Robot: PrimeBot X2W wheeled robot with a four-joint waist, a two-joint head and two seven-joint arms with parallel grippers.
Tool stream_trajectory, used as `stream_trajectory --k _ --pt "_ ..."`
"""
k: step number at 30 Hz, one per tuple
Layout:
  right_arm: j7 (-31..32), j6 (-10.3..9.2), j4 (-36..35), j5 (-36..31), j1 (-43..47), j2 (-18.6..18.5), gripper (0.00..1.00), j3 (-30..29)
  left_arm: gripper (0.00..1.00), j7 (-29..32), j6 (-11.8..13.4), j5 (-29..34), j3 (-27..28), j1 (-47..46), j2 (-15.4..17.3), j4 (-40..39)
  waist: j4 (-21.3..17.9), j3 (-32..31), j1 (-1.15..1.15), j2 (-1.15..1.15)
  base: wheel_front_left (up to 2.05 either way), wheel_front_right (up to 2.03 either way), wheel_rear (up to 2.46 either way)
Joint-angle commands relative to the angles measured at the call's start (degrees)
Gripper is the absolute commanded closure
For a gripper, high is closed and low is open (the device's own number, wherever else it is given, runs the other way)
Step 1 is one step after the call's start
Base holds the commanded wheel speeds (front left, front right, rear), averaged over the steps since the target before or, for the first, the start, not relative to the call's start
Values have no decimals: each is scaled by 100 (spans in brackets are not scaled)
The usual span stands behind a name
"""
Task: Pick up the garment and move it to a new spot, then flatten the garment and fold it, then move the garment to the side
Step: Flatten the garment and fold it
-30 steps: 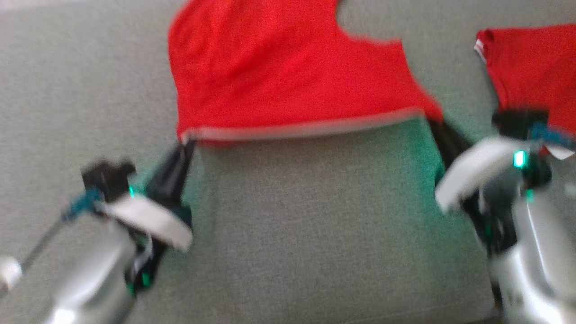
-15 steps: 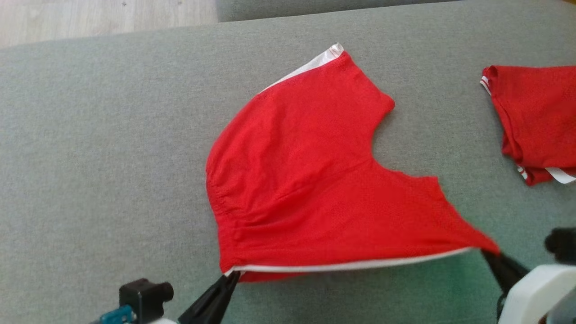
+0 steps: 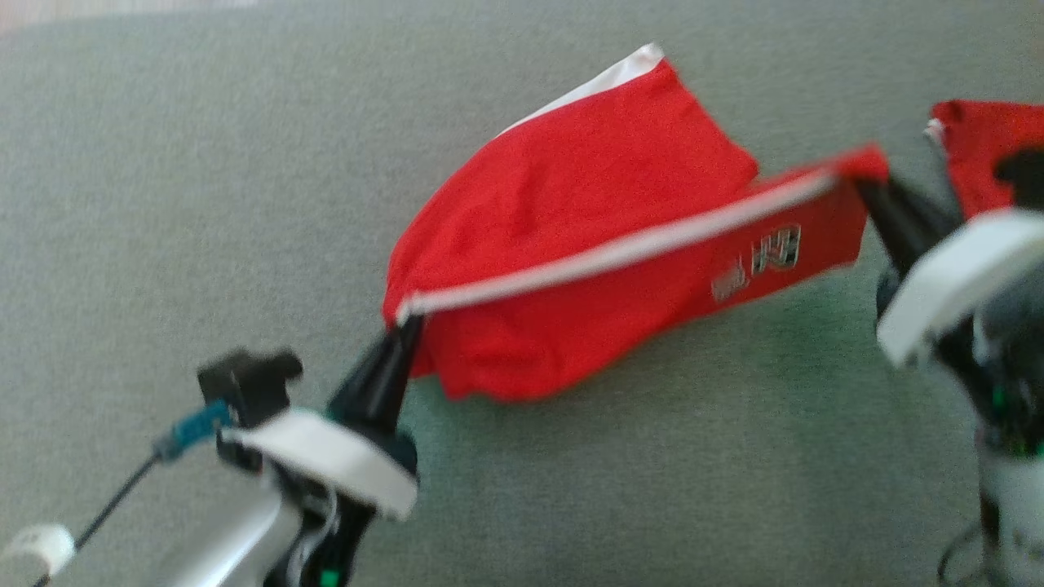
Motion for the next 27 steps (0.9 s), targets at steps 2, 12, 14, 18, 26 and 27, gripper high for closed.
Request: stream_trajectory --k 2,12,14,18,26,27 --pt "-229 -4 163 83 -609 -165 100 214 100 -154 -72 16 337 -451 -81 153 185 258 -1 0 0 0 0" --pt "-857 -4 1997 359 -2383 -446 100 970 100 -494 -280 45 474 -1386 -784 1438 586 939 -1 0 0 0 0" --pt "-1004 -4 2291 372 -2618 -464 100 1081 100 -566 -337 76 465 -1505 -874 1628 648 1030 -1 0 0 0 0" --pt "-1273 -4 2835 367 -2989 -446 100 1203 100 -720 -448 64 489 -1691 -1062 1968 766 1153 -1 0 0 0 0" --pt "-1558 -4 3555 476 -3236 -393 0 1386 0 -750 -668 -2 406 -1811 -1257 2401 847 1118 -1 0 0 0 0" --pt "-1608 -4 3618 495 -3234 -400 0 1422 0 -777 -684 -3 406 -1800 -1261 2448 840 1080 -1 0 0 0 0"
